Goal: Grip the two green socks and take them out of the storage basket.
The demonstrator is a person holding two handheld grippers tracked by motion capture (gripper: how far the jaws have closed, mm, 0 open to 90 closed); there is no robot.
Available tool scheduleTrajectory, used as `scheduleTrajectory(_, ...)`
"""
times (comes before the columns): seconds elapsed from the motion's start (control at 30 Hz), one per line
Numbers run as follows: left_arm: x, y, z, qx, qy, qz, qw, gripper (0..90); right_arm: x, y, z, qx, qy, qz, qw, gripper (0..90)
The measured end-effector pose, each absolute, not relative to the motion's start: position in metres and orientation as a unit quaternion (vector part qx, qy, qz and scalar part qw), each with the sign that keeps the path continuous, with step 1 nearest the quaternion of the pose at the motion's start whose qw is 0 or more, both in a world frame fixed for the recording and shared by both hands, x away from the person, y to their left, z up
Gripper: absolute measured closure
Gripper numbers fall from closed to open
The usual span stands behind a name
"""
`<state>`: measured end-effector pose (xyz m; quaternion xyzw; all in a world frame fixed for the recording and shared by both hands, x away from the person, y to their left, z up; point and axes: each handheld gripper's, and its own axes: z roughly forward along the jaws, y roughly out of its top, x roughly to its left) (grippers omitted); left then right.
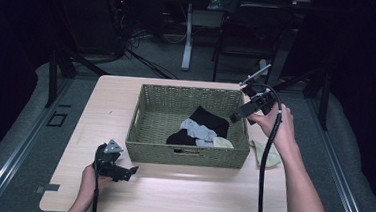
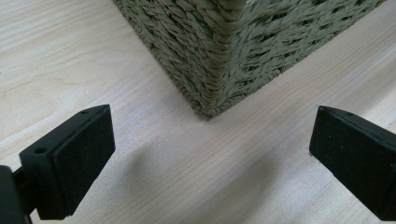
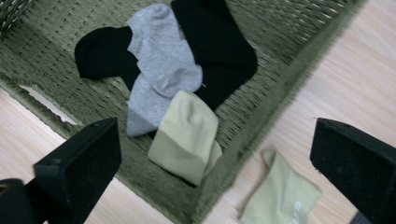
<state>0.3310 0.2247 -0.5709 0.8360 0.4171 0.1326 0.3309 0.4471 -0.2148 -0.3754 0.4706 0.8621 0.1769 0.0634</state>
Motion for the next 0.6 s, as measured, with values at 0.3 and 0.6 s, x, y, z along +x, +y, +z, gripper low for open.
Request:
scheduleTrajectory(0.3,0.331,0.225,-0.571,0.836,0.417,0.133,0.332,0.2,0.46,-0.178,-0.391,0.449,0.875,0.173,0.052,0.2)
scheduleTrajectory(0.6,0.331,0.225,-0.571,0.835,0.417,0.134,0.333,0.2,0.47,-0.155,-0.428,0.442,0.885,0.145,0.034,5.7)
